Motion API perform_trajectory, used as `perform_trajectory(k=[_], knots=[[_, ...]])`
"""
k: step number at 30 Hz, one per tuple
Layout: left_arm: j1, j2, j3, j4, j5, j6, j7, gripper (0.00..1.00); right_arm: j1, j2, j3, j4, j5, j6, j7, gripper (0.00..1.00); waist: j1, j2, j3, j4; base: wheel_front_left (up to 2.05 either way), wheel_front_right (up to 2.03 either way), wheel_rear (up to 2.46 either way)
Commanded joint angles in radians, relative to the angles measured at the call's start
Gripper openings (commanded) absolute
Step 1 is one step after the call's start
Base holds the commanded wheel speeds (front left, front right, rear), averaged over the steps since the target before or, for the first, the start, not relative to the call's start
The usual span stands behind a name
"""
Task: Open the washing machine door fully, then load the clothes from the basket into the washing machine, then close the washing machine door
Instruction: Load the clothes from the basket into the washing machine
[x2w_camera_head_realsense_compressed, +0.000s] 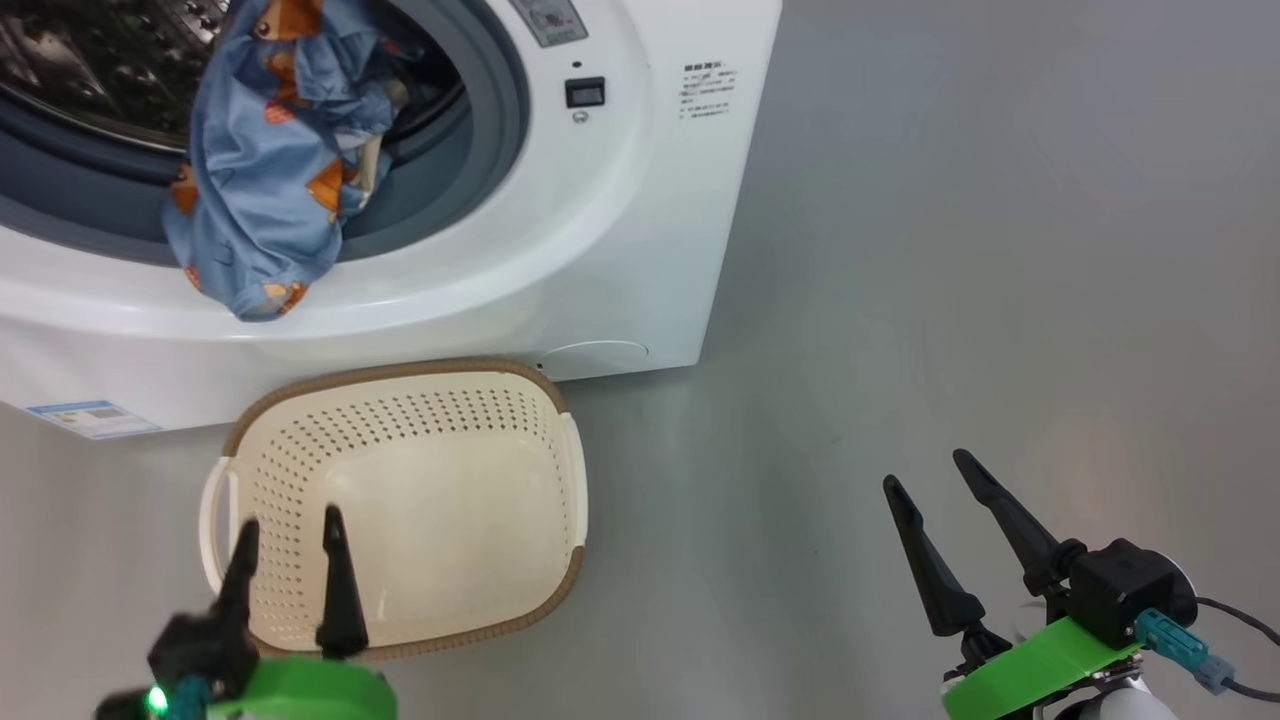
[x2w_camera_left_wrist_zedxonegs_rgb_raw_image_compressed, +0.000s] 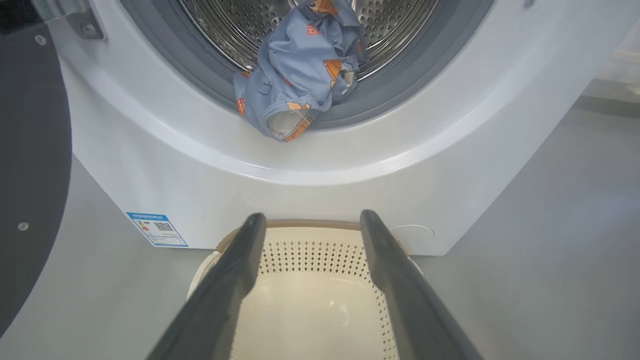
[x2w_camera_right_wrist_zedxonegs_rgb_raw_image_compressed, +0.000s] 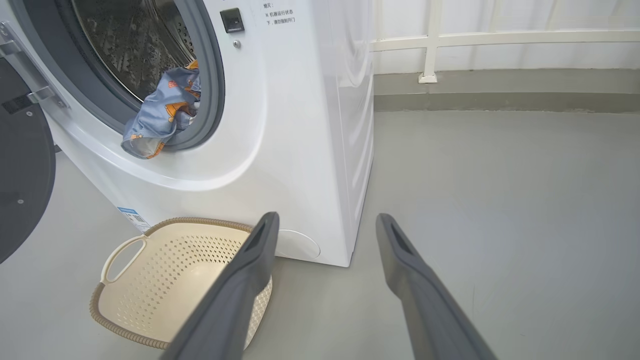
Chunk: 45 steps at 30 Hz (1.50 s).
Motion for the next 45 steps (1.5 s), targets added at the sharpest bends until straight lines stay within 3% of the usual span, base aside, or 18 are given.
perform_trajectory(k=[1,24,35,44,45], knots=[[-0.044,0.018,0.037,-0.009,0.009,-0.004,-0.006,1.00,-0.004,-0.006,0.022,-0.023,0.011,0.001,-0.005,1.00,0.0000,-0.0001,0.012,-0.012,0.00,0.00,0.00],[-0.607,0.142,0.104,0.454,-0.014,0.000,0.026,1.00,-0.025,-0.002,0.043,-0.025,0.016,0.001,-0.005,1.00,0.0000,-0.0001,0.110,-0.098,0.00,0.00,0.00],[-0.775,0.180,0.099,0.640,0.006,0.045,0.030,1.00,-0.046,-0.005,0.057,-0.026,0.018,0.001,-0.005,1.00,0.0000,-0.0001,0.170,-0.113,0.00,0.00,0.00],[-0.881,0.210,0.066,0.782,0.030,0.045,0.050,1.00,-0.045,-0.007,0.057,-0.026,0.019,0.001,-0.005,1.00,0.0000,-0.0001,0.188,-0.123,0.00,0.00,0.00],[-0.893,0.212,0.064,0.797,0.031,0.046,0.050,0.94,-0.046,-0.007,0.057,-0.026,0.019,0.001,-0.005,1.00,0.0000,-0.0001,0.189,-0.124,0.00,0.00,0.00]])
